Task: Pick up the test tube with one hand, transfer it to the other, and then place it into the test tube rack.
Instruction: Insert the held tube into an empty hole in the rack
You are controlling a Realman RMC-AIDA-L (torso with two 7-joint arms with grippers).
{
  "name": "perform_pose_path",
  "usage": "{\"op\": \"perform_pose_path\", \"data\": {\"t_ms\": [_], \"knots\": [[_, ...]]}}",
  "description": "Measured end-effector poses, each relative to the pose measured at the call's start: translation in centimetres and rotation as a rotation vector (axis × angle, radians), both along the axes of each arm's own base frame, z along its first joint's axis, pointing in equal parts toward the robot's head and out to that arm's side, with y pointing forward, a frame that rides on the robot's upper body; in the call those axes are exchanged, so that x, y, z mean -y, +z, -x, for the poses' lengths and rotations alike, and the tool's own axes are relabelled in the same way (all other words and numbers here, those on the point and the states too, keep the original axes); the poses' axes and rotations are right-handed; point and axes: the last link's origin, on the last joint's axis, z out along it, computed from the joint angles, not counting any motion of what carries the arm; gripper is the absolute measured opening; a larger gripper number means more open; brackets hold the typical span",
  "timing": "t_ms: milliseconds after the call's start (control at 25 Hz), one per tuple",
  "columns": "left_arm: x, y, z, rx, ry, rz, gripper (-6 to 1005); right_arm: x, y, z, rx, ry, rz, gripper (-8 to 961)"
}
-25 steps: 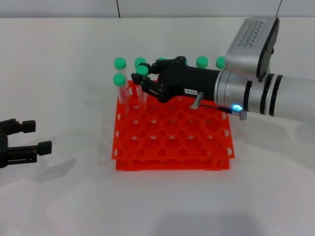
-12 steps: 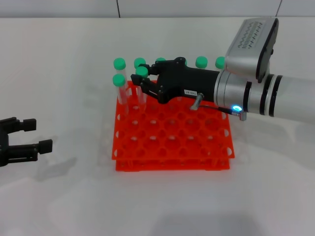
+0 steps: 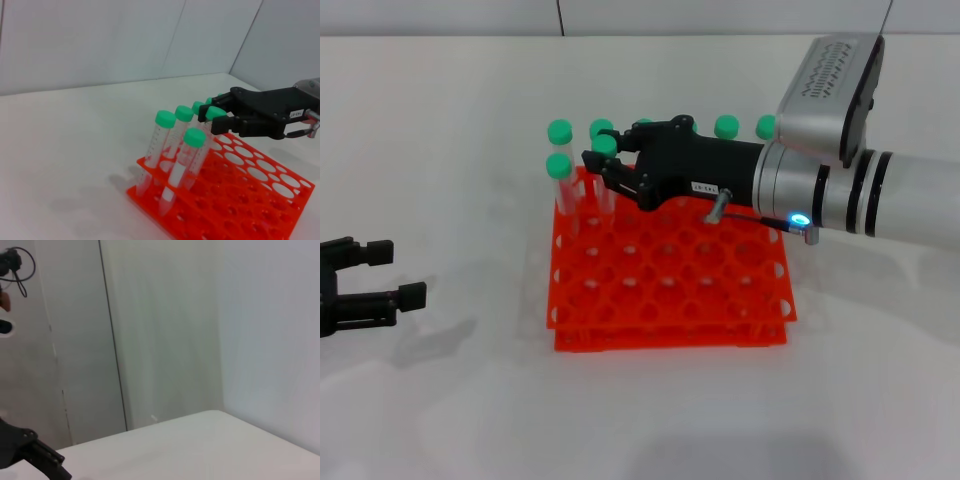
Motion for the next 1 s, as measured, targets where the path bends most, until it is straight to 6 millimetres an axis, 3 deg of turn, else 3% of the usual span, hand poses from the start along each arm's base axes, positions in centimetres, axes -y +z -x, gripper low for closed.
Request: {"op": "perform_pose_path", "data": {"t_ms": [1000], "knots": [[0.0, 0.06, 0.03, -0.001, 0.001, -0.002, 887, 0.39, -0.04, 0.32, -0.015, 0.025, 0.021, 266]]}}
